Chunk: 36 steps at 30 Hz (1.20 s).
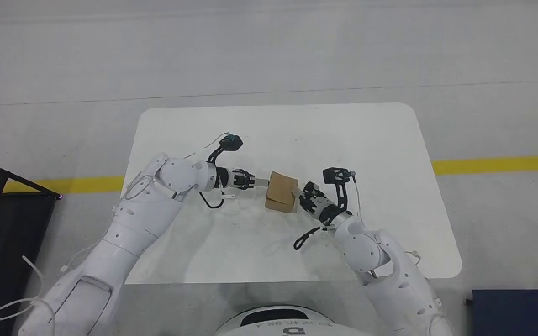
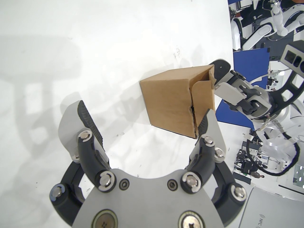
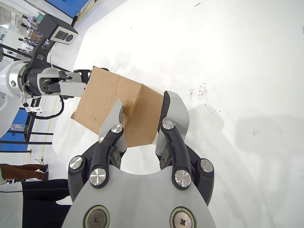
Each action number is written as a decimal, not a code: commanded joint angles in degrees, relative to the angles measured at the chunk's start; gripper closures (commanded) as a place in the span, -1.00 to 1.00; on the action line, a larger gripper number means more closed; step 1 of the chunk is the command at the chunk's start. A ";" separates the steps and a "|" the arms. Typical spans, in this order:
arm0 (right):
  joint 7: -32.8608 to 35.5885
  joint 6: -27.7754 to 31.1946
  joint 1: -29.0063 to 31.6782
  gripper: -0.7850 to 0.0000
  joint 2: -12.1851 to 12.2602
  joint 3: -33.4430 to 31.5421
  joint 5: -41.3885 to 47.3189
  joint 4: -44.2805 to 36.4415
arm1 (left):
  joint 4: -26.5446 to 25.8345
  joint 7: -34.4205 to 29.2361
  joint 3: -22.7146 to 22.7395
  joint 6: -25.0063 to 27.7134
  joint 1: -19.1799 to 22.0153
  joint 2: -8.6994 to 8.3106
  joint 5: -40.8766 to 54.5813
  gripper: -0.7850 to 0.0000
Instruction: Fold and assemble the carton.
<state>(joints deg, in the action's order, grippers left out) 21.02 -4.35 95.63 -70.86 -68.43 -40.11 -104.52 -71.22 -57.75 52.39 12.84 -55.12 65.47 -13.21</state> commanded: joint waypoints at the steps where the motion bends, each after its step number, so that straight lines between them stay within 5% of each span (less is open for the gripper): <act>1: 0.10 0.01 -0.05 0.15 0.01 0.12 -0.19 0.01 | -0.02 -0.01 -0.07 -0.08 -0.01 0.01 0.02 -1.00; 36: 1.63 -3.80 -0.71 0.18 0.05 2.26 -5.95 -1.89 | -0.09 -1.29 -0.11 -1.06 0.47 -0.21 -0.86 -1.00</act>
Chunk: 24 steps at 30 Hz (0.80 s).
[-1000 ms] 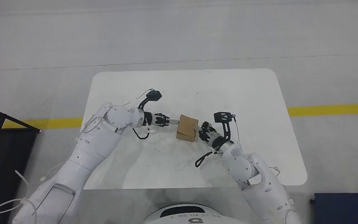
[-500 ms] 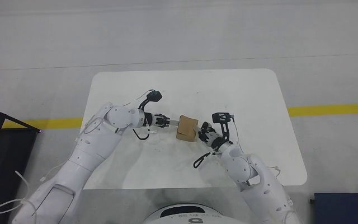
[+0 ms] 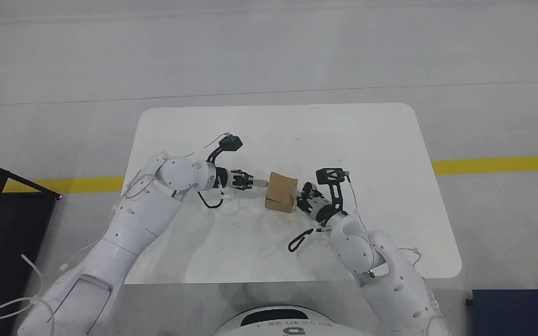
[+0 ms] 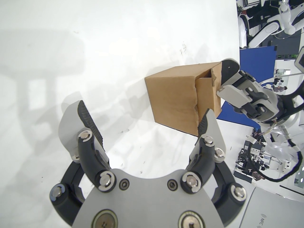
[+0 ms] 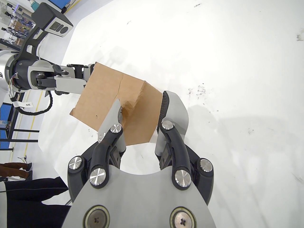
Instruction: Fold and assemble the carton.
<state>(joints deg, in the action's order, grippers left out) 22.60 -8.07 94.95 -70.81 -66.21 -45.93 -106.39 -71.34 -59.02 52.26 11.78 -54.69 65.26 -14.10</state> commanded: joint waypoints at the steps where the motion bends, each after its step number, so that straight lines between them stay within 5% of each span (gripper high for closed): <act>1: 0.03 -0.16 -0.06 0.19 -0.01 0.08 -0.26 -0.10 | 0.07 0.04 0.02 0.03 0.06 0.00 0.06 -1.00; 24: 0.28 -0.82 -0.74 0.19 -0.16 0.58 -0.54 0.63 | -0.13 0.72 0.55 -0.45 1.08 0.02 0.93 -1.00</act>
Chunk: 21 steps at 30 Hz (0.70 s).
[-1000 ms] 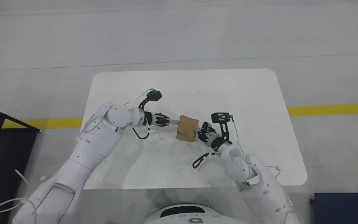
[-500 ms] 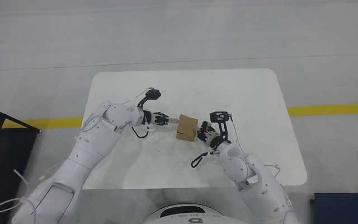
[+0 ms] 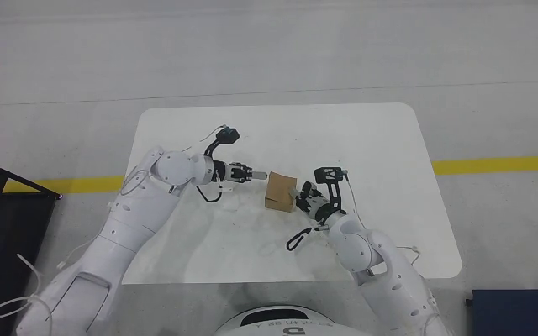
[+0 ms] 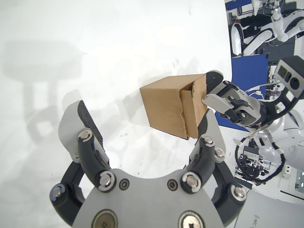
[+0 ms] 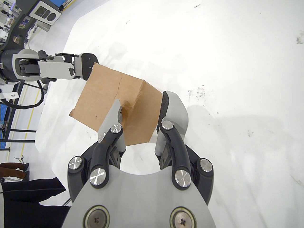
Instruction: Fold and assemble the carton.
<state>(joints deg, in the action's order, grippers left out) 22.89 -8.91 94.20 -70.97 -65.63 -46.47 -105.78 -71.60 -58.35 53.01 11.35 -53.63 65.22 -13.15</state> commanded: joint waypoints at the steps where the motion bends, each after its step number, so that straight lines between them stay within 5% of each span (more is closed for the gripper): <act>1: -0.04 0.04 0.03 0.19 0.00 -0.01 -0.01 0.04 | 0.33 0.06 -0.40 0.12 0.09 0.12 -0.02 -1.00; 21: -0.15 0.46 0.70 0.20 0.09 -0.15 -0.68 -0.43 | 2.35 0.24 -3.04 1.53 1.27 1.06 0.15 -1.00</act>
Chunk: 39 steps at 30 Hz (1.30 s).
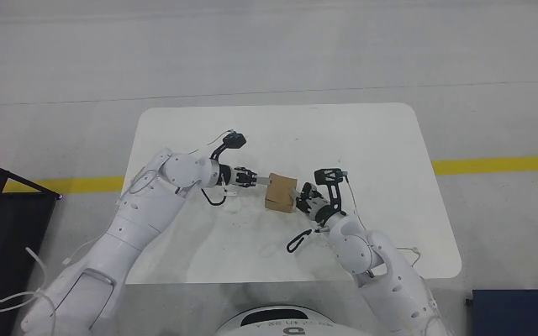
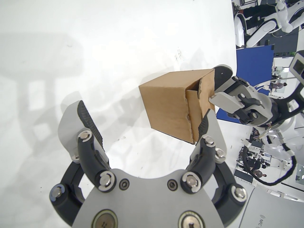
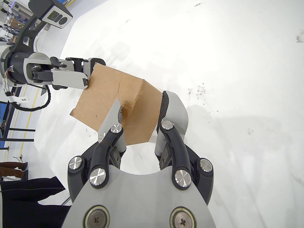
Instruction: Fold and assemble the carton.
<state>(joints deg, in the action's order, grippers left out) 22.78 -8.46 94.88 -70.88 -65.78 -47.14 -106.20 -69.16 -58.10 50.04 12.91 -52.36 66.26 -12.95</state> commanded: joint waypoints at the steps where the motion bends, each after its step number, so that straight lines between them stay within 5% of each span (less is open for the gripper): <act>1: 0.00 0.08 0.04 0.20 0.01 0.00 -0.06 -0.03 | -0.04 -0.05 -0.14 -0.05 -0.02 0.03 -0.10 -1.00; 32: -0.11 0.10 1.45 0.19 0.17 -0.14 -1.25 -1.84 | 1.78 -0.64 -1.67 0.80 0.60 0.47 -1.62 -1.00; 39: -0.18 -0.25 1.58 -0.04 0.17 -0.25 -1.30 -2.14 | 2.10 0.03 -1.92 1.36 0.87 0.74 -0.91 -1.00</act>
<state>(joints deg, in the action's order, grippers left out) 22.59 -8.67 96.46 -70.71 -66.00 -48.48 -108.33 -67.14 -58.12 48.13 14.21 -51.55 66.98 -13.86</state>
